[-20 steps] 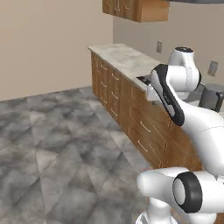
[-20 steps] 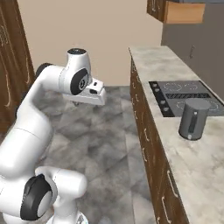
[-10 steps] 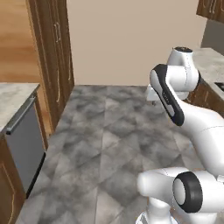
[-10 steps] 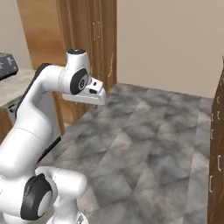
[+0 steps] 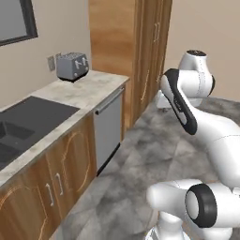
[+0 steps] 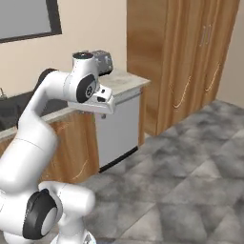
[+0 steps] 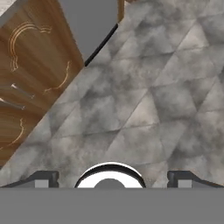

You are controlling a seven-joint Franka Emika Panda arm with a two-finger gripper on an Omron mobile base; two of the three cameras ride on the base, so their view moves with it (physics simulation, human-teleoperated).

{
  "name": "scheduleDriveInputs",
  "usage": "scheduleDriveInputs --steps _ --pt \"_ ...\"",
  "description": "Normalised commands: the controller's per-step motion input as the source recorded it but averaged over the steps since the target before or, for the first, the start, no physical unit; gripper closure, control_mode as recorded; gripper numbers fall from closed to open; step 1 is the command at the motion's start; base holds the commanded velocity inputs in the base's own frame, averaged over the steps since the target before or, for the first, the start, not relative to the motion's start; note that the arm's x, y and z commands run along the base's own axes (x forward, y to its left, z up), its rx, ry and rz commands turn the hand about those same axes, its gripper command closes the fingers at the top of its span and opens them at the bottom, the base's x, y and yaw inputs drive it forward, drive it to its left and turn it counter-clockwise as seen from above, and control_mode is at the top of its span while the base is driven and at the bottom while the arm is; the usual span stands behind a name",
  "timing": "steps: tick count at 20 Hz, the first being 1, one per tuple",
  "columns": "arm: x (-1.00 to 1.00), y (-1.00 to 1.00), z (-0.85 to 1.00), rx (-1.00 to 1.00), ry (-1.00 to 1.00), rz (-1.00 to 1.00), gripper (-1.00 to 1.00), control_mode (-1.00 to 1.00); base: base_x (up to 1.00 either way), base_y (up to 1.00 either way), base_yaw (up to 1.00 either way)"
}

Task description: Navigate to the sink.

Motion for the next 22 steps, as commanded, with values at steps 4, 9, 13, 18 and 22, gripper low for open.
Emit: scheduleDriveInputs --steps 4,9,13,18,22 --pt "0.00 0.00 0.00 0.00 0.00 0.00 -1.00 1.00 -0.18 0.70 0.69" --pt "0.00 0.00 0.00 0.00 0.00 0.00 -1.00 1.00 -0.13 0.75 0.71" --pt "0.00 0.00 0.00 0.00 0.00 0.00 -1.00 1.00 -0.09 0.82 0.72" --pt "0.00 0.00 0.00 0.00 0.00 0.00 -1.00 1.00 0.00 0.67 0.72" --pt "0.00 0.00 0.00 0.00 0.00 0.00 -1.00 1.00 0.02 0.05 0.20"
